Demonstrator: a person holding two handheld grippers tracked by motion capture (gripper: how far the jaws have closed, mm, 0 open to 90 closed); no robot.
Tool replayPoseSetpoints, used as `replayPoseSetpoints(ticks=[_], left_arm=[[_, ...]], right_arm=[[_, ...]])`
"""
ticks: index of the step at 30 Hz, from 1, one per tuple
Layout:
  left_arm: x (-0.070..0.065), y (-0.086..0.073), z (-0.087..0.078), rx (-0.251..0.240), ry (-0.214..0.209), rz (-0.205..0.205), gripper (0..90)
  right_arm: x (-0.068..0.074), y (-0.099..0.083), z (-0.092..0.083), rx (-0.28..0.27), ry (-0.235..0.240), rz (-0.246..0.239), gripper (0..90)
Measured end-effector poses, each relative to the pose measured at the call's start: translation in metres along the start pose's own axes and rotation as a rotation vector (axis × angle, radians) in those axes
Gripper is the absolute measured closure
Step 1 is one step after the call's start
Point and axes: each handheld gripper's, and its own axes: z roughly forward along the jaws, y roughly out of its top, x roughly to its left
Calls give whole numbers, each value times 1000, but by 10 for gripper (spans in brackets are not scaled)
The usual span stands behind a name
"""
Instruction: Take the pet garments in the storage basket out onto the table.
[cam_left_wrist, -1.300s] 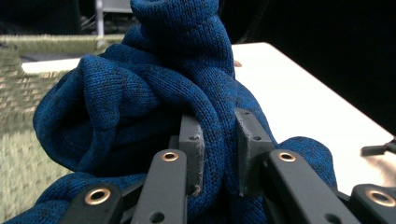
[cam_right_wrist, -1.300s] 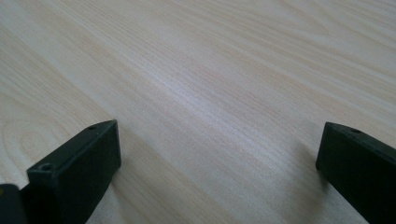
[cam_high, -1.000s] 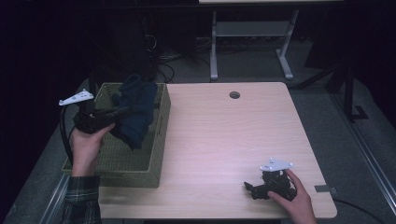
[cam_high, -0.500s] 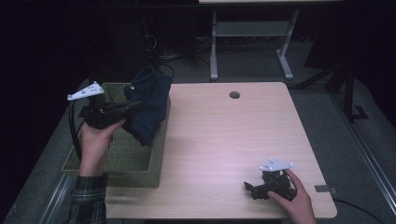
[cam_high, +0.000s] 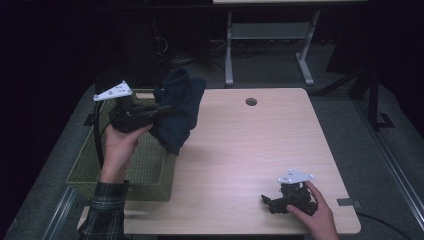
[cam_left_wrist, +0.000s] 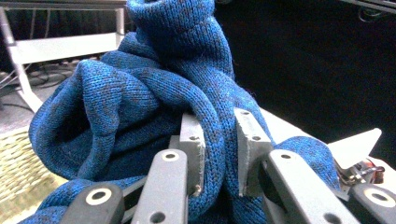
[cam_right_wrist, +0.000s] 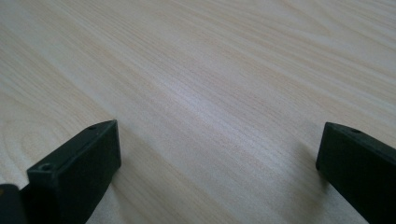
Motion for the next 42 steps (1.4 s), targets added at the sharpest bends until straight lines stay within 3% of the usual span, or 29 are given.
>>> replayPoseSetpoints(ticks=[21, 30, 42], left_arm=[[-32, 13, 64, 23, -133, 58, 754], [-42, 2, 107, 75, -170, 76, 755], [-52, -12, 147, 128, -192, 91, 754]], right_arm=[[0, 0, 0, 0, 0, -1, 0], [0, 0, 0, 0, 0, -1, 0], [0, 0, 0, -1, 0, -2, 0]])
